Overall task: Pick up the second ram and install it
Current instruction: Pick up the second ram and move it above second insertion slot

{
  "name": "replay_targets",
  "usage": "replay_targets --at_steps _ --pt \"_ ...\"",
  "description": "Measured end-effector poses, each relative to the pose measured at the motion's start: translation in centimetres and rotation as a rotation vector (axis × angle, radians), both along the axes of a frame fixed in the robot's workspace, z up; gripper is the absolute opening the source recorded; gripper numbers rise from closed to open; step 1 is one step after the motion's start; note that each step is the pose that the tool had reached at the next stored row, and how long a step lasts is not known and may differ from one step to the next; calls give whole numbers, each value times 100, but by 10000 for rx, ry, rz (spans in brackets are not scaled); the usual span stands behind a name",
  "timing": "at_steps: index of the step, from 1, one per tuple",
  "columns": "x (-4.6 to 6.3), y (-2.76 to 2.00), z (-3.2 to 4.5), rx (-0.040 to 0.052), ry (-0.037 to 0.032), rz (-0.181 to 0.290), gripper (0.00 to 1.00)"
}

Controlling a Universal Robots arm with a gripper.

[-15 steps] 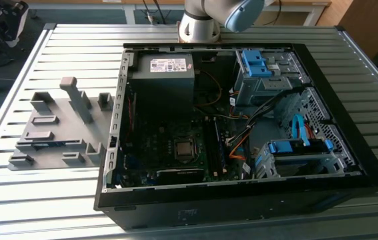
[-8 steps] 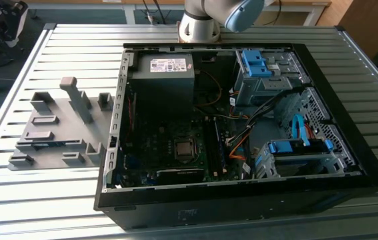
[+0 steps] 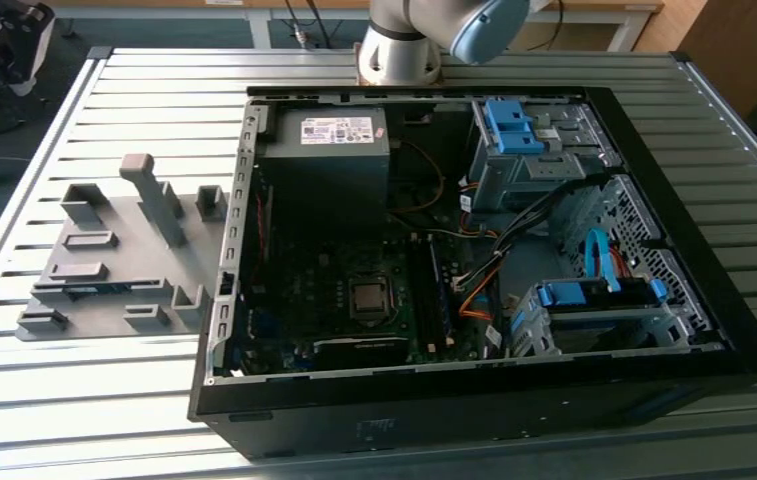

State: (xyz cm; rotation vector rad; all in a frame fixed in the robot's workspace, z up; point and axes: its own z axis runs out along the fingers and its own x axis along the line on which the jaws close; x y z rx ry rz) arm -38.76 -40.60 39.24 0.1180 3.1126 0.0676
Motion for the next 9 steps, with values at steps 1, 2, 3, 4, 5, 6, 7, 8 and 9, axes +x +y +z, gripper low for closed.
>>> replay_targets --at_steps 1,2,3,4,5,6,7,8,9 --pt "0 -11 -1 0 -1 0 11" --pt "0 -20 -2 0 -2 19 11" --pt "0 -21 -4 -1 -3 93 11" --pt "0 -21 -5 -1 -1 217 11" --pt "0 -21 -6 -2 0 384 11" --pt "1 -22 -8 -2 0 576 11" --pt "0 -22 -9 -2 0 746 11" --pt "-1 -22 -9 -2 0 886 11" --pt "-2 -26 -11 -2 -3 967 11"
